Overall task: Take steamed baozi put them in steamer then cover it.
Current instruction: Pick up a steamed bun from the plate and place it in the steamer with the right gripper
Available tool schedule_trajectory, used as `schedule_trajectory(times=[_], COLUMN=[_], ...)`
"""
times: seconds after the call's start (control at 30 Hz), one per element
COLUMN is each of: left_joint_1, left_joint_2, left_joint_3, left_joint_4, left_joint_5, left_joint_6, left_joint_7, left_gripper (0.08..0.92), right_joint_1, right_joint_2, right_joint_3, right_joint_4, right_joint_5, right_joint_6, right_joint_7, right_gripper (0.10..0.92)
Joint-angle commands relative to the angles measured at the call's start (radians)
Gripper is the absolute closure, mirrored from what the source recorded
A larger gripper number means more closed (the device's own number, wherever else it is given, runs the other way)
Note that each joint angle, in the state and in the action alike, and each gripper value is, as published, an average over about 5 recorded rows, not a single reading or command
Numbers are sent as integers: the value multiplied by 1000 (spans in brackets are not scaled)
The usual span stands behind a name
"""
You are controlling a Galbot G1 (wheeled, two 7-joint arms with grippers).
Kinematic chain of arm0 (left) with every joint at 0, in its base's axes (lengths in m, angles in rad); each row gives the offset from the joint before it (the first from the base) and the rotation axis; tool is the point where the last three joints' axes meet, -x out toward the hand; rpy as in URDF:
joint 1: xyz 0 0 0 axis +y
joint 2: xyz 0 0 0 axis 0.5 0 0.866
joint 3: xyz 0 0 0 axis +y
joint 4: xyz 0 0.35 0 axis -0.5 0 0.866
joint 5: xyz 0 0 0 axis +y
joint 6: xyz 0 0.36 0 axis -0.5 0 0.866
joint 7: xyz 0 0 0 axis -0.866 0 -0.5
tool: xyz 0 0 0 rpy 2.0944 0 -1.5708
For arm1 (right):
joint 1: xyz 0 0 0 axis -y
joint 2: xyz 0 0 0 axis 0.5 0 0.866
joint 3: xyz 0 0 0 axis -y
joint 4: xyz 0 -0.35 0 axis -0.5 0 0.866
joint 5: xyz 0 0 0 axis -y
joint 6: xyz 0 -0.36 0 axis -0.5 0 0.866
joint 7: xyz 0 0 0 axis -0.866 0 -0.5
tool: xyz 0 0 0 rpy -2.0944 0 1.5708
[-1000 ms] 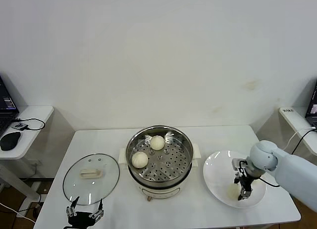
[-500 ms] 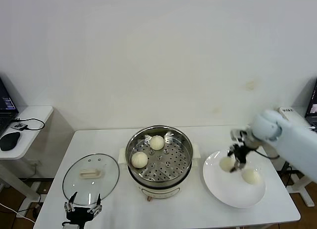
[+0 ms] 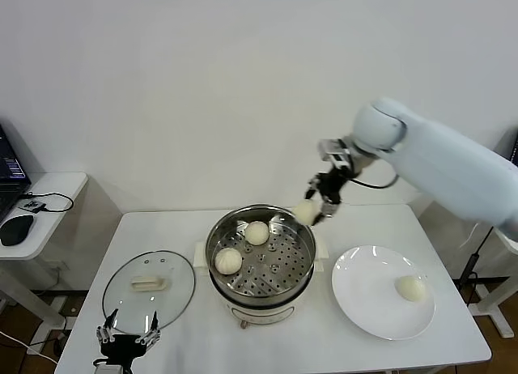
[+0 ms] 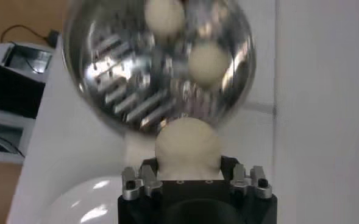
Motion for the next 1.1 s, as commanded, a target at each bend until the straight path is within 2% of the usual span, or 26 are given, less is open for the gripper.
schedule_trajectory(times=[0.03,0.2,0.7,1.1], left_joint_1=[-1,5,12,10], left_joint_2=[-1,-8,-16,-19], left_joint_3=[-2,-2,-7,-5], left_joint_4=[-2,-4,-14,-11], left_joint_5=[1,1,1,0], left_joint_6=[-2,-6,-9,-10], left_joint_7=[-3,-9,-15,-15], left_gripper=[177,177,177,177], right_joint_1=[90,75,39,20], right_joint_2=[216,235,209,171], right_joint_3=[-77,-131,-268,-331], right_joint_4=[-73,-2,235,341], right_joint_5=[46,-46,-330,-344], right_joint_6=[236,354,491,494], right_joint_7=[-15,3,78,94], right_gripper=[406,406,402,397])
